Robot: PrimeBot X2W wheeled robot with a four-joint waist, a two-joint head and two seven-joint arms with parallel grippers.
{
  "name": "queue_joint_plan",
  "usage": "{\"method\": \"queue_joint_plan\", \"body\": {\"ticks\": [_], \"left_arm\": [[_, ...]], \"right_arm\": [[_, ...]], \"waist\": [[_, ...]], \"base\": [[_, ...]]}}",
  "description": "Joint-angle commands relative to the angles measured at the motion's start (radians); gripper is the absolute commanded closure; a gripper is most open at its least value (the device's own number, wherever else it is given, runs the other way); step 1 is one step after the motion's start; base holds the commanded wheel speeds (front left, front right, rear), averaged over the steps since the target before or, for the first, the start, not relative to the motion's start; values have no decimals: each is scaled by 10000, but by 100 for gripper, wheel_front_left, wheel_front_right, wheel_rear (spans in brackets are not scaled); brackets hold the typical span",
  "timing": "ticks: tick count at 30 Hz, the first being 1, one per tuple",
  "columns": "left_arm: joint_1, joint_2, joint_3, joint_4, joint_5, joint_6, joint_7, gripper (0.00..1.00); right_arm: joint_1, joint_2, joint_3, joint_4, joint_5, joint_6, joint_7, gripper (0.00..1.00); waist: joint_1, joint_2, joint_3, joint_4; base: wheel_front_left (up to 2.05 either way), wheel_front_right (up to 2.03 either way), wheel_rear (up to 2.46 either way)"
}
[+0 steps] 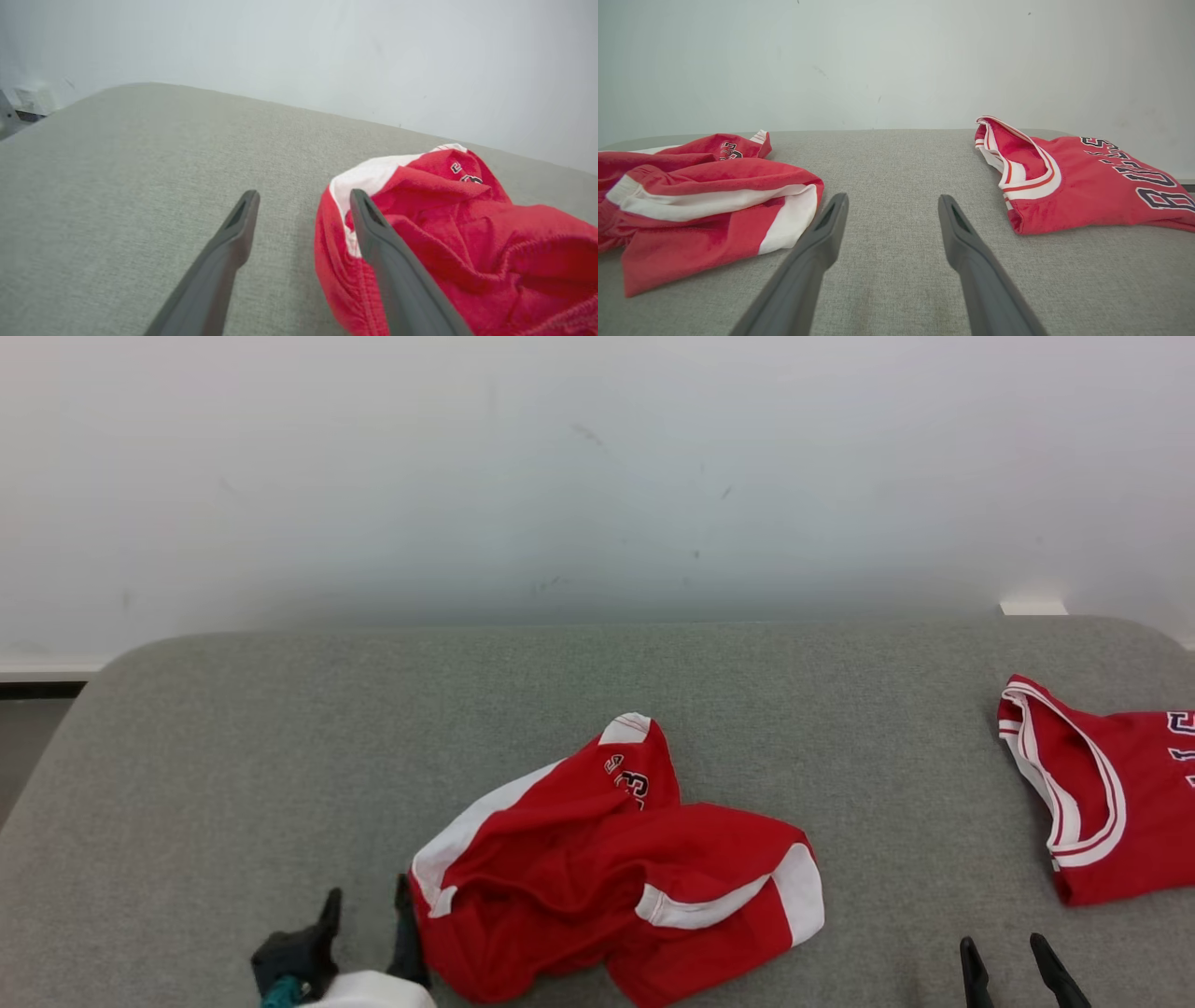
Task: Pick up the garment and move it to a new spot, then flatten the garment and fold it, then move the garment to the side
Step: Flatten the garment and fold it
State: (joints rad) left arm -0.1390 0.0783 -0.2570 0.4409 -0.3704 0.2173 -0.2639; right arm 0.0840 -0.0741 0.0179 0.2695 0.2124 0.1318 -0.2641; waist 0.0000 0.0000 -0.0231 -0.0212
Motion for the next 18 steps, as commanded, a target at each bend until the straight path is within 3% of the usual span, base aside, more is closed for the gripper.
{"method": "queue_joint_plan", "body": {"ticks": [1, 6, 13, 18], "left_arm": [[80, 174, 113, -170, 307, 93, 3, 0], [-310, 28, 79, -950, 354, -162, 1, 0], [-794, -199, -1383, -1062, -74, -940, 957, 0], [-764, -242, -2251, -1041, -688, -1208, 1861, 0]], "right_arm": [[88, -15, -23, -27, 21, -24, 6, 0], [114, 34, 41, -19, 15, -24, 6, 0], [-17, 61, 112, 25, 7, -24, 6, 0], [-34, 53, 71, 31, 28, -24, 6, 0]], "waist": [[0, 0, -6, -64], [0, 0, -14, -261], [0, 0, 3, -694], [0, 0, 52, -990]], "base": [[0, 0, 0], [0, 0, 0], [0, 0, 0], [0, 0, 0]]}}
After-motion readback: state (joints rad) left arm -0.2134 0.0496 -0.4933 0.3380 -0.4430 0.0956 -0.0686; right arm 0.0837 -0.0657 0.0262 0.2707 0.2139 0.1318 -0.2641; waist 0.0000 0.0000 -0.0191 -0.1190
